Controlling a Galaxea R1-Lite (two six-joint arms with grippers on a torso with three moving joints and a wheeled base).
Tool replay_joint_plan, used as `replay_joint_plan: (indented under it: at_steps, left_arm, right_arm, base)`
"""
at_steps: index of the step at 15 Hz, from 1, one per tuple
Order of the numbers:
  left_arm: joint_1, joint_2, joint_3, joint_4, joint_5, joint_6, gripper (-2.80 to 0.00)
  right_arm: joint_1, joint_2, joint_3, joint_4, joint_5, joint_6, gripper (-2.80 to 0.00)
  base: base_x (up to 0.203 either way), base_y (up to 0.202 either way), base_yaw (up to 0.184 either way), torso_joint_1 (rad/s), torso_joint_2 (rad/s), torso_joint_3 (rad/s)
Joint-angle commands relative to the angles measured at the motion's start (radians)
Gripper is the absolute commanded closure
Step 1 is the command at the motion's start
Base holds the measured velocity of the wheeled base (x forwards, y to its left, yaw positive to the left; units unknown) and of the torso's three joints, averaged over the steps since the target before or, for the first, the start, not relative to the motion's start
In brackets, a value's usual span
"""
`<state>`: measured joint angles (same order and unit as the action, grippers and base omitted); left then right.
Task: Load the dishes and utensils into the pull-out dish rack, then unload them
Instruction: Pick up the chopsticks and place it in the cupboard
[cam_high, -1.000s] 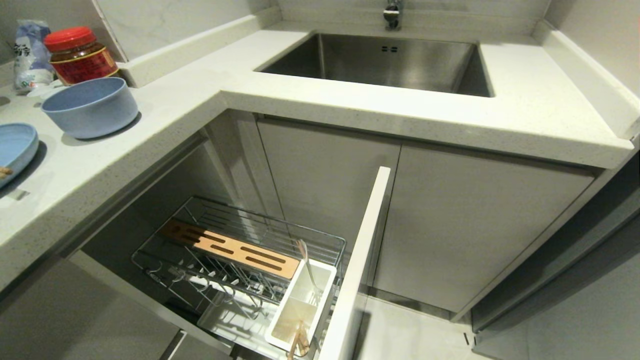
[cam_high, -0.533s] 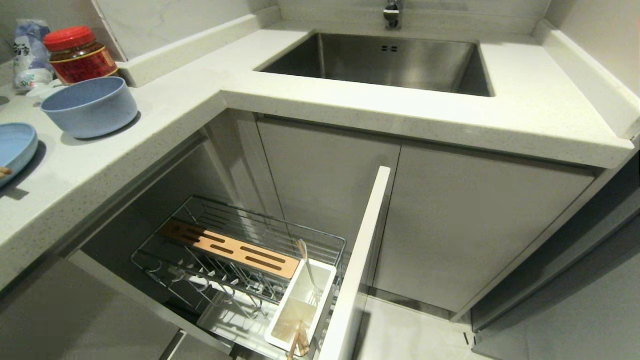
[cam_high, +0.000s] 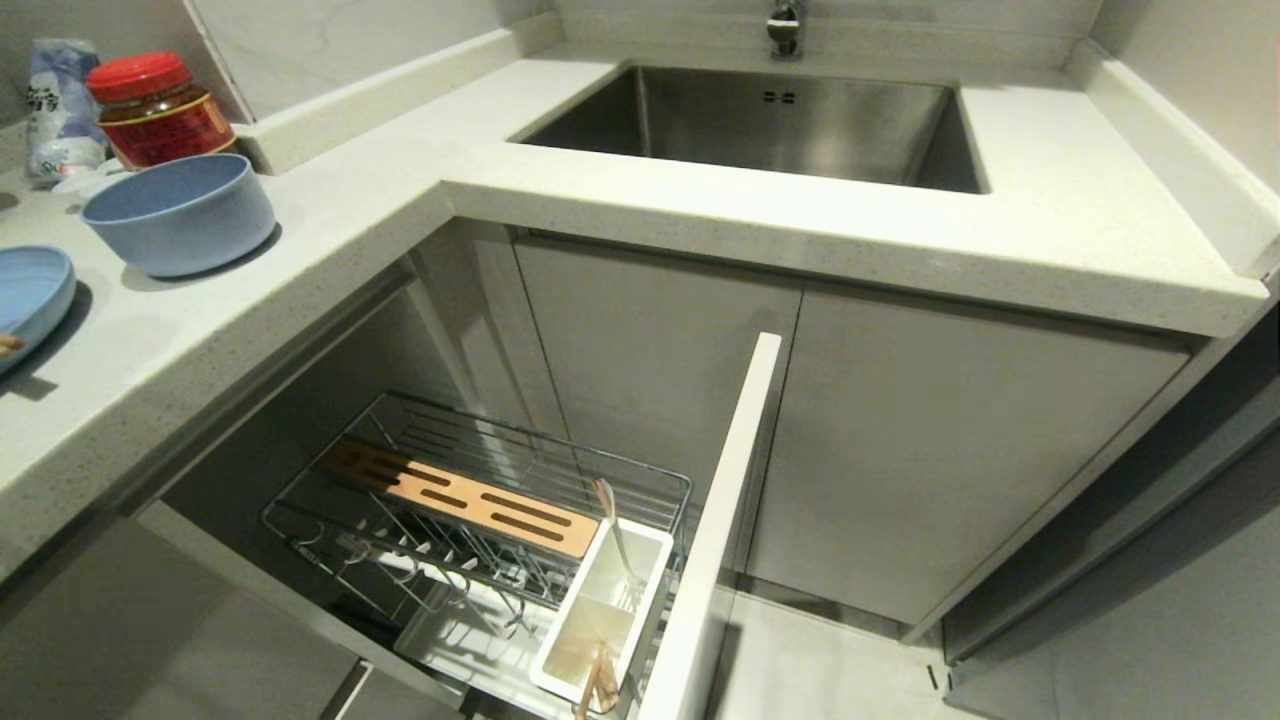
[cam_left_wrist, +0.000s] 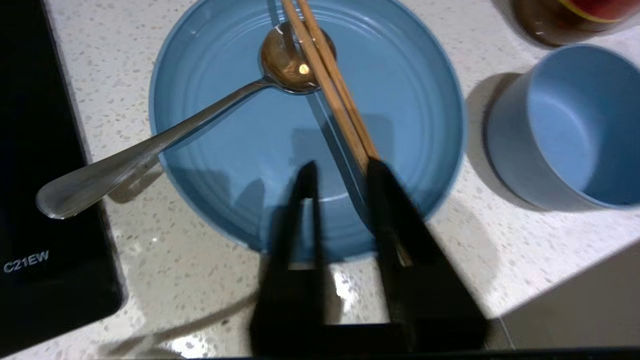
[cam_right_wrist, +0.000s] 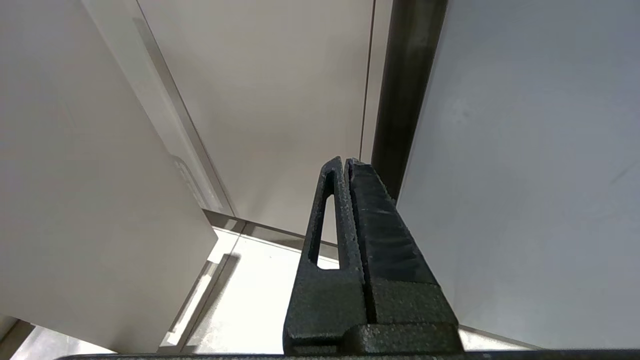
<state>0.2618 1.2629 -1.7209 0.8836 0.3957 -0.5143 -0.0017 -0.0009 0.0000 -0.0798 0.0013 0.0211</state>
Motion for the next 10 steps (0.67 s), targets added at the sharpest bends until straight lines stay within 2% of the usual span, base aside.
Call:
replay_joint_plan:
  at_steps: [1,6,8,10]
  left_arm:
    - [0.023,0.051,-0.004,0.005,0.002,-0.004,-2.80]
    - [0.028,0.121,-0.006,0.032,-0.004,-0.018,-2.80]
    - [0.028,0.152,-0.026,0.057,-0.047,-0.046,-2.80]
    - [0.030,0.169,-0.032,0.075,-0.061,-0.049,-2.80]
  right_arm:
    - [0.000,-0.001,0.026,-0.001,0.000,0.000,0.00]
    - [0.000,-0.001,0.026,-0.001,0.000,0.000,0.00]
    - [0.000,-0.001,0.026,-0.002,0.000,0.000,0.00]
    - [0.000,-0.001,0.026,-0.002,0.000,0.000,0.00]
  base:
    - [0.000,0.000,0.000,0.000,0.00,0.000]
    - [0.000,0.000,0.000,0.000,0.00,0.000]
    - [0.000,0.000,0.000,0.000,0.00,0.000]
    - [0.000,0.000,0.000,0.000,0.00,0.000]
